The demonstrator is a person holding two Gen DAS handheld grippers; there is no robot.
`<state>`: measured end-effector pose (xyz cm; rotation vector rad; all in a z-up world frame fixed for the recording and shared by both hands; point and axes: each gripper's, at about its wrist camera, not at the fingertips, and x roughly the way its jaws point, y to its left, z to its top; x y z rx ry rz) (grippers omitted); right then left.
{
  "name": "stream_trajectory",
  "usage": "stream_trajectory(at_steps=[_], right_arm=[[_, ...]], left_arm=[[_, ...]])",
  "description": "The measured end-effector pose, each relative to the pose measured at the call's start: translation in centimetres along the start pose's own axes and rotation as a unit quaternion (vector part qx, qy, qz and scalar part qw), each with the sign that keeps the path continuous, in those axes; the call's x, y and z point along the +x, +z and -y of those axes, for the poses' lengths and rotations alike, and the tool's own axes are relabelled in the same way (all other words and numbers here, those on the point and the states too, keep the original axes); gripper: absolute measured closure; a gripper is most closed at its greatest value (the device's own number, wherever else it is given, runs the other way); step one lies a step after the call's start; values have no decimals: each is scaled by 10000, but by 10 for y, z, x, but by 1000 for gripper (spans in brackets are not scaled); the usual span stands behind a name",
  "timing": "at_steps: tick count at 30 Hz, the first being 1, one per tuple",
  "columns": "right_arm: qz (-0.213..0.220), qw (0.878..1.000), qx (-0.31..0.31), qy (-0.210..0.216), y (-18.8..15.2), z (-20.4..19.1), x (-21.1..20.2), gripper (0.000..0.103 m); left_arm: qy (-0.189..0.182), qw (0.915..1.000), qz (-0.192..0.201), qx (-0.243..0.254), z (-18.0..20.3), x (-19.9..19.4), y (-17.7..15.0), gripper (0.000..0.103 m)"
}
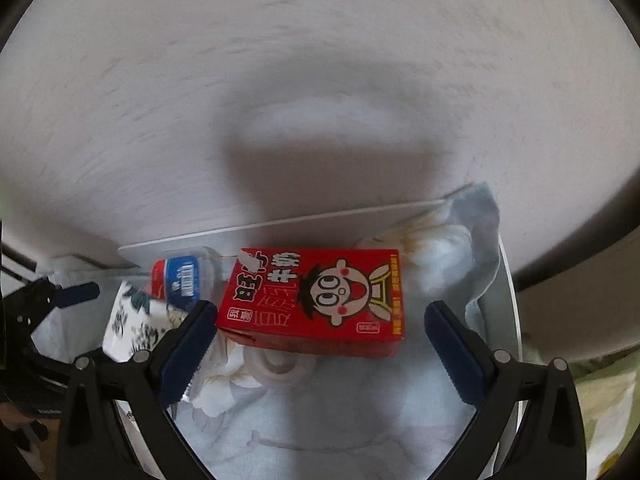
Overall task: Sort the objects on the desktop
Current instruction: 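Grasp the red milk carton with the right gripper while the left grasps the pink slim box, then carry the milk carton and pink box over the cardboard box and release them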
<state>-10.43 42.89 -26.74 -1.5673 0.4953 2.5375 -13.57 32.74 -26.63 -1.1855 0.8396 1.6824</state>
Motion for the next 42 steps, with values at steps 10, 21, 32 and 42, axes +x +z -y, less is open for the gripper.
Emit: stream_trajectory(at_steps=[10, 21, 32, 42], right_arm=[[52, 9983, -502, -291, -5, 1, 5, 7], [290, 9977, -560, -247, -3, 14, -15, 15], [432, 9979, -470, -67, -3, 28, -44, 15], [600, 9970, -483, -53, -7, 10, -70, 15]], left_arm=[[-51, 9997, -151, 193, -2, 10, 3, 56], [-122, 9992, 5, 393, -6, 4, 7, 77], [-449, 9988, 143, 102, -23, -15, 19, 82], [-818, 9952, 513, -159, -38, -63, 25, 83]])
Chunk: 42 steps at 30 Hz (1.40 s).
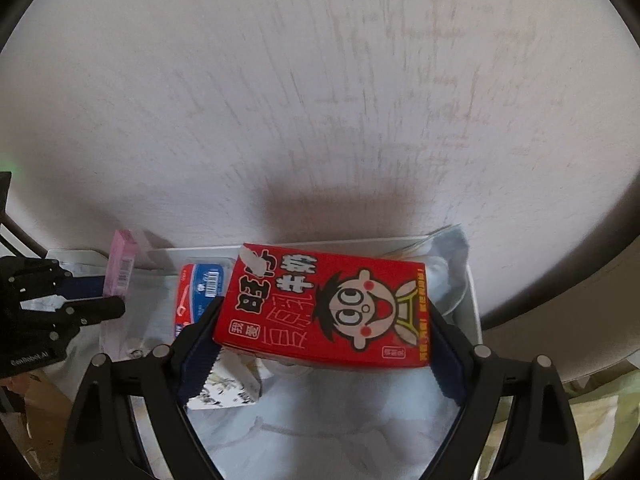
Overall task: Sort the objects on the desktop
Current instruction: 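Carry the milk carton and pink box over the cardboard box and release them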
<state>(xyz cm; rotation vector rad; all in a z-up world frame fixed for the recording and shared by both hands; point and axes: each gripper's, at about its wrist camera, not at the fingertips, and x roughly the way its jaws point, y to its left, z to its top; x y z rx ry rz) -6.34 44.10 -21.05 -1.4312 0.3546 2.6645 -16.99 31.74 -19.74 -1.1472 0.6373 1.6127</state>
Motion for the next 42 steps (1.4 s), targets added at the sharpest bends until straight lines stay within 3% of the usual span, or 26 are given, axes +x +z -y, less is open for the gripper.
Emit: stream_trajectory(at_steps=[2, 3, 5, 11, 12, 13, 20, 21, 25, 29, 38, 42], right_arm=[[32, 10000, -25, -5, 2, -2, -13, 15], [28, 10000, -58, -9, 2, -4, -20, 15], [3, 9999, -167, -28, 3, -10, -36, 15], [-27, 9982, -600, -21, 3, -39, -92, 15], [-6, 9975, -699, 24, 3, -48, -105, 15], [2, 9970, -769, 53, 3, -54, -113, 15], [191, 9889, -1409, 439, 4, -108, -168, 15], [216, 9870, -1509, 500, -1, -139, -174, 15], [227, 9773, -1897, 915, -19, -201, -192, 15], [9, 9661, -2227, 1304, -46, -269, -185, 15], [-671, 9489, -2651, 1575, -101, -317, -140, 15], [-920, 9466, -2604, 1666, -119, -339, -124, 15]], left_arm=[[-89, 9999, 70, -54, -1, -15, 5, 83], [-134, 9998, 90, -87, 14, -27, -14, 83], [-241, 9995, 119, -168, 32, -37, -3, 83], [-300, 9978, 470, -358, 31, -113, -27, 83], [-266, 9973, 546, -413, 28, -136, -33, 83], [-215, 9970, 595, -449, 45, -133, -34, 83], [333, 9909, 936, -907, 3, -209, -103, 83], [424, 9892, 973, -1015, -6, -217, -117, 83], [745, 9804, 1036, -1504, -27, -221, -160, 82], [778, 9717, 960, -2015, -59, -234, -219, 83], [919, 9625, 502, -2503, -72, -212, -305, 83], [940, 9618, 392, -2541, -75, -207, -325, 83]])
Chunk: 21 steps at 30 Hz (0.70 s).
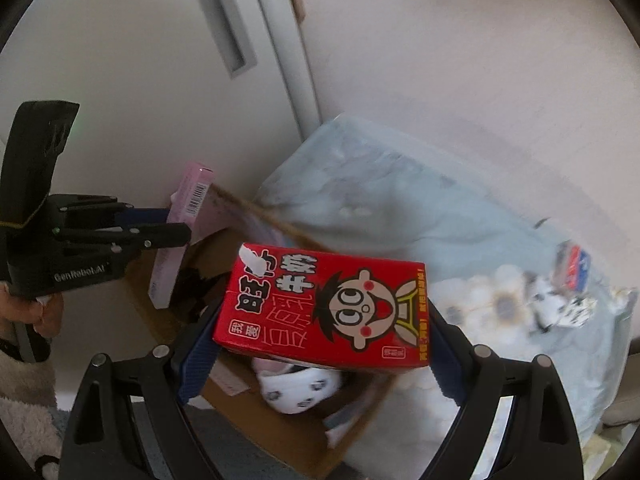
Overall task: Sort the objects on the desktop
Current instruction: 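Carry the milk carton and pink box over the cardboard box and release them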
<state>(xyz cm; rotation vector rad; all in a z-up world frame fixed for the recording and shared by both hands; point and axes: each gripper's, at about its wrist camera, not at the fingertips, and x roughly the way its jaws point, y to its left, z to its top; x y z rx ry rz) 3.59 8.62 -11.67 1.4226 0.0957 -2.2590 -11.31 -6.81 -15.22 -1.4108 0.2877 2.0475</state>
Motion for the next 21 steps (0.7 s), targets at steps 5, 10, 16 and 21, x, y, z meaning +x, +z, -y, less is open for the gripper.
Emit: stream_trajectory(at_steps=[5, 10, 16, 21], right_arm=[[-131, 9999, -107, -12, -3, -27, 8, 15], [-194, 9996, -181, 102, -15, -45, 33, 5], [119, 9990, 107, 418, -22, -36, 16, 1], [195, 9975, 328, 593, -29, -30, 12, 1]], left_arm=[[-83, 10000, 1, 10, -9, 3, -6, 82], [-279, 9994, -136, 154, 1, 6, -3, 7], [-82, 9993, 237, 279, 3, -10, -1, 0], [89, 9992, 225, 317, 3, -13, -1, 0]])
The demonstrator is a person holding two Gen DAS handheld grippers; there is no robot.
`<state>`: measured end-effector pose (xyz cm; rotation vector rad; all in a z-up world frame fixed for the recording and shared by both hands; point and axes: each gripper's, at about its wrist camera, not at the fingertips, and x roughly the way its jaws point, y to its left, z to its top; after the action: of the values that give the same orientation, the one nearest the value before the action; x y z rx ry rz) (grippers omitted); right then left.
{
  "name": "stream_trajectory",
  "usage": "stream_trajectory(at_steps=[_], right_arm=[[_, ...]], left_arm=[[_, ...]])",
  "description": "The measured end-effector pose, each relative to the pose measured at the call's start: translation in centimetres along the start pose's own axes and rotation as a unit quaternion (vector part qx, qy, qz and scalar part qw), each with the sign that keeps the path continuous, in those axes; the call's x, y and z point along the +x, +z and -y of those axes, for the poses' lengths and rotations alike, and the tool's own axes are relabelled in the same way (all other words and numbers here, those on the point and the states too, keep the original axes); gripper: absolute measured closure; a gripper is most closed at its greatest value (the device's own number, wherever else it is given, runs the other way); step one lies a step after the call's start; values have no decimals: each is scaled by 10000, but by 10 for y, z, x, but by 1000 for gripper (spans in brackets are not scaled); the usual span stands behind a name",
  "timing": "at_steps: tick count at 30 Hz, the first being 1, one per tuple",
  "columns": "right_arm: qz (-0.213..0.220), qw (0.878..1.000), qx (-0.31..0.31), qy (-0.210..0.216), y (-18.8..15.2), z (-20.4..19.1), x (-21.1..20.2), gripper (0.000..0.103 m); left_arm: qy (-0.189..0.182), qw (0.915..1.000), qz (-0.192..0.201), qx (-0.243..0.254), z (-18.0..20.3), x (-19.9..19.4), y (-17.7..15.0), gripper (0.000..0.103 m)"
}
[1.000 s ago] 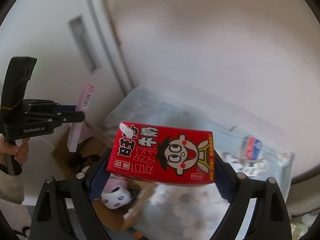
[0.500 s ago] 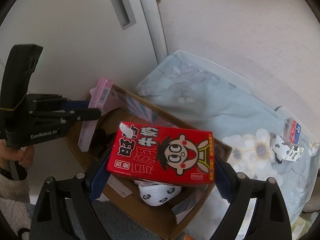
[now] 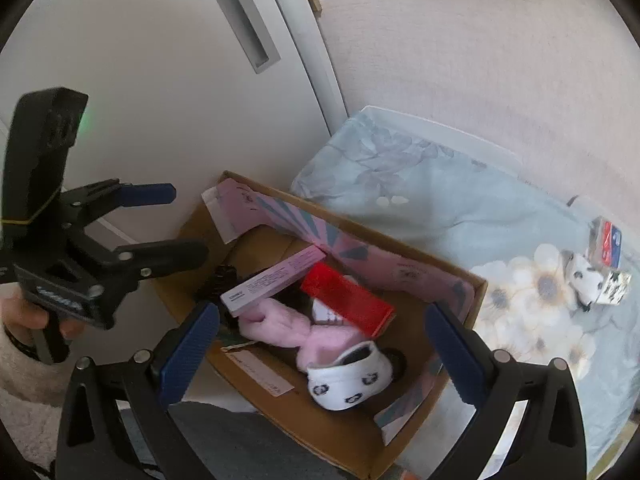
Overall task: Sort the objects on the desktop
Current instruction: 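Carry the milk carton and pink box over the cardboard box and release them, then move both grippers back over the remaining items on the sheet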
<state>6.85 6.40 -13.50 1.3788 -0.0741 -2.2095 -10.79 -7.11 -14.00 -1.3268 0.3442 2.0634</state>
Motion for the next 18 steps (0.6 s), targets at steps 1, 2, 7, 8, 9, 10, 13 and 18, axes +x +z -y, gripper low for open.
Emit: stream_trajectory(at_steps=[1, 2, 7, 8, 9, 10, 13, 18], right_arm=[[33, 9999, 56, 120, -1, -1, 1, 1], [69, 9994, 132, 298, 0, -4, 0, 1], [227, 9991, 97, 352, -4, -8, -20, 1], [201, 9996, 68, 201, -4, -8, -22, 1], [177, 9998, 85, 107, -4, -10, -24, 1], [182, 9997, 153, 26, -4, -9, -29, 0], [507, 9980, 371, 8, -8, 1, -50, 0], [785, 9929, 720, -537, -24, 27, -79, 0]], left_arm=[[-7, 10000, 7, -17, 1, 0, 0, 0], [-16, 10000, 26, -23, 2, -1, -1, 0], [-272, 9994, 210, -106, 7, -10, 3, 0], [-327, 9992, 220, -117, 8, -12, 4, 0], [-394, 9989, 229, -117, 9, -13, 6, 0], [-434, 9987, 224, -108, 11, -14, 6, 0], [-519, 9984, 221, -17, 21, -15, 10, 0], [-637, 9972, 255, 303, 53, -15, 17, 0]])
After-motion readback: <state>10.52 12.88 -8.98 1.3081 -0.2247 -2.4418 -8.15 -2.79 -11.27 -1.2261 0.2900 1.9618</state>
